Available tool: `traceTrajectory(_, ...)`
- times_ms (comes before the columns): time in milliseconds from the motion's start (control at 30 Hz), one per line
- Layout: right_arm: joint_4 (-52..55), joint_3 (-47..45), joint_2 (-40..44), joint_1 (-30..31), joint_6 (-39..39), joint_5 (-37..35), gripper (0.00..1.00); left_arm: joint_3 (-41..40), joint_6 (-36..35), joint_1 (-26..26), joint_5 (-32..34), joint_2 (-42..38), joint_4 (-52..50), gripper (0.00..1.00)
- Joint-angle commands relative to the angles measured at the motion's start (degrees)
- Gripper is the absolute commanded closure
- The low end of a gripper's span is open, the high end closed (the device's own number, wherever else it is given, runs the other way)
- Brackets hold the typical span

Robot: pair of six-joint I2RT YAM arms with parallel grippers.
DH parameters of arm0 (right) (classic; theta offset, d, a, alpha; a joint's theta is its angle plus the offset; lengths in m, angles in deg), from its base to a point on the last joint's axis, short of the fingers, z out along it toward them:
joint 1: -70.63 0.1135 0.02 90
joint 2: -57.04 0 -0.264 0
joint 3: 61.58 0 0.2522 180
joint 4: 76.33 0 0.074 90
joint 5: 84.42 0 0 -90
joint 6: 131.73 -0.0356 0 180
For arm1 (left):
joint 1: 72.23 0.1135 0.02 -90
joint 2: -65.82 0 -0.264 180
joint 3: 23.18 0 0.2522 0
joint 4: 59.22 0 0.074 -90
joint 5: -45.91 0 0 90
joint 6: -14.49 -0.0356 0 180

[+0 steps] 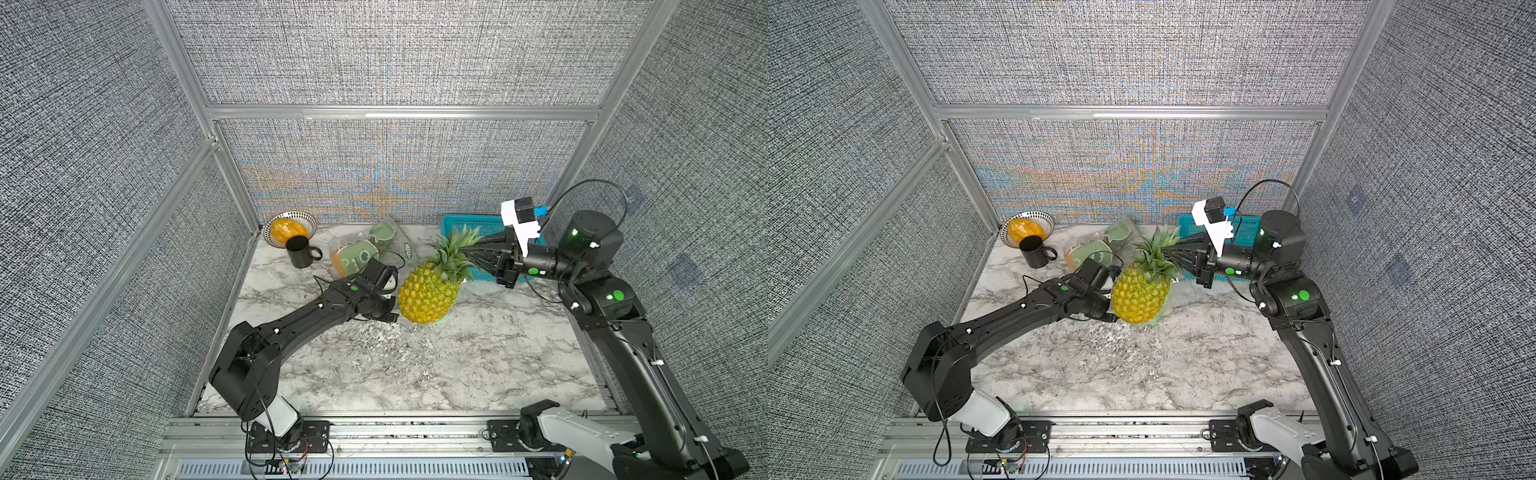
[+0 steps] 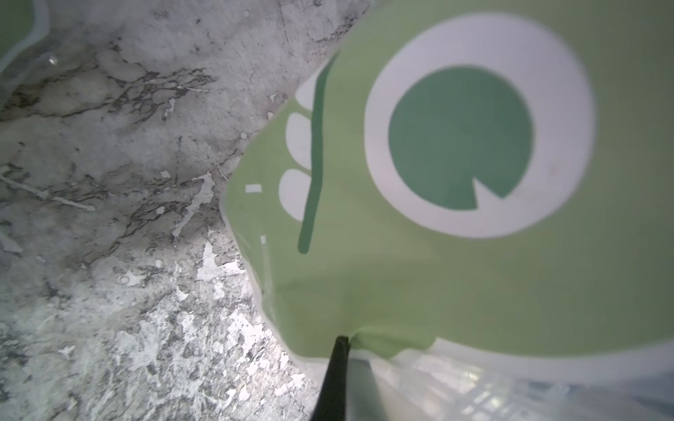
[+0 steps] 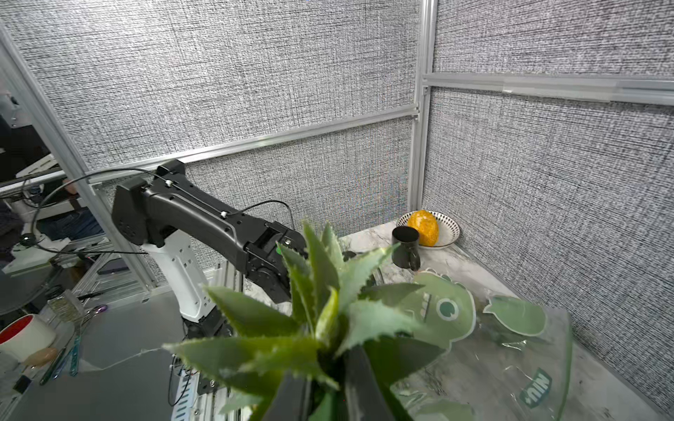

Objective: Open the zip-top bag and take out the pineapple
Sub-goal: Pick up the pineapple from the zipper food storage bag, then place the pineapple in the basket.

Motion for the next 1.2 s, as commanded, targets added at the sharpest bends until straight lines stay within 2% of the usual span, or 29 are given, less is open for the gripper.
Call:
traceTrajectory(0, -7.8, 1.5, 0.2, -0.2, -1.2, 1.5, 1.0, -0.3, 0.8, 0.4, 4.1, 0.4, -3.5, 1.0)
traceTrajectory(133, -4.3, 1.7, 0.1, -0.4, 0.9, -1.0, 1.0, -1.2, 0.8, 0.8, 4.8, -1.3, -3.5, 1.0)
traceTrajectory(267, -10.9, -0.6, 1.8, -0.8, -3.1, 2.5, 1.0, -1.3, -0.2, 1.0, 6.8, -1.7, -5.4, 1.0)
traceTrajectory(433, -18.4, -0.7, 2.0, -1.5, -9.1, 5.6, 1.0, -0.3, -3.4, 0.9, 1.1, 0.4, -5.9, 1.0)
traceTrajectory(700, -23.7, 3.6, -1.2, -1.4, -12.7, 1.3, 1.0, 2.6, -6.7, -0.7, -3.1, 3.9, -8.9, 1.0)
traceTrajectory(800, -20.5, 4.8, -1.5, -1.4, -9.8, -5.5, 1.0, 2.4, -6.7, -1.0, -3.8, 2.7, -9.5, 1.0)
traceTrajectory(933, -16.2, 4.7, -0.8, -1.4, -5.2, -21.7, 1.0, 1.1, -6.7, -0.9, -3.8, -0.5, -9.8, 1.0)
traceTrajectory(1167, -15.6, 1.3, 0.3, -1.6, -0.6, -43.6, 1.0, -1.3, -6.9, -1.0, -2.9, -2.8, -10.4, 1.0)
